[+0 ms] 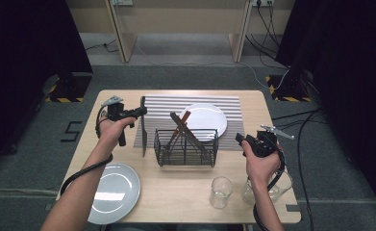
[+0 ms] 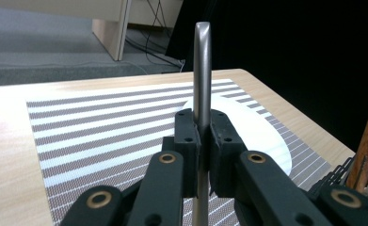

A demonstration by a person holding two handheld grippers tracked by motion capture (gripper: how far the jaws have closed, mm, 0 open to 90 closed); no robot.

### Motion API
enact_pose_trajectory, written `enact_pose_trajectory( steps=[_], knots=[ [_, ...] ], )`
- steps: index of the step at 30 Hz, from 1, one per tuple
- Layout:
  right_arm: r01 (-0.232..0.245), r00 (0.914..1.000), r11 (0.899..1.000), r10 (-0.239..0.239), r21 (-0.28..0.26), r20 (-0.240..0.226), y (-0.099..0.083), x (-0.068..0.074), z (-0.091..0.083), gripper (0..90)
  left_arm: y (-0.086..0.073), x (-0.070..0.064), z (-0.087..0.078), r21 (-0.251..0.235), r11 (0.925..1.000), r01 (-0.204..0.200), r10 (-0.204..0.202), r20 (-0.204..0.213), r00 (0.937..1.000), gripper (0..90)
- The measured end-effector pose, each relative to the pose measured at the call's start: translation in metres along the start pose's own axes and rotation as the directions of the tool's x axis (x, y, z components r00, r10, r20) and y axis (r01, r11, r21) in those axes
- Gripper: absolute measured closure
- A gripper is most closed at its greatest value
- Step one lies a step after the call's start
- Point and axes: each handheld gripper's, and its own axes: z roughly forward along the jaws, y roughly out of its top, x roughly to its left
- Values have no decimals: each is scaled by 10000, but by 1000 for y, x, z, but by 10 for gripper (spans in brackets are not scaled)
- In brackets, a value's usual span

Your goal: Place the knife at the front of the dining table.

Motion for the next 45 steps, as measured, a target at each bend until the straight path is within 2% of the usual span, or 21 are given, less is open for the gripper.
enact_pose_trajectory(
  steps=[6,15,24,28,38,45],
  knots=[
    [-19,10000,10000,19,-37,-10,1,0,-1,530,0,1,3,317,9994,113,-110,-78,9999,833],
    [-30,10000,10000,30,-56,-1,1,-1,-1,529,-1,3,10,601,9977,300,-303,32,9995,833],
    [-51,10000,10000,51,-63,-20,1,-1,-1,529,-2,8,22,898,9950,449,-437,-150,9989,831],
    [-36,10000,10000,36,-79,-7,1,-2,-2,530,-6,10,28,1149,9923,456,-425,-291,9987,831],
    [-72,10000,9999,72,-84,-31,1,-3,-2,529,-12,12,36,1436,9881,544,-491,-399,9980,831],
    [-31,10000,10000,31,-68,-12,0,-3,-1,530,-19,17,44,1803,9808,745,-658,-538,9964,829]
  ],
)
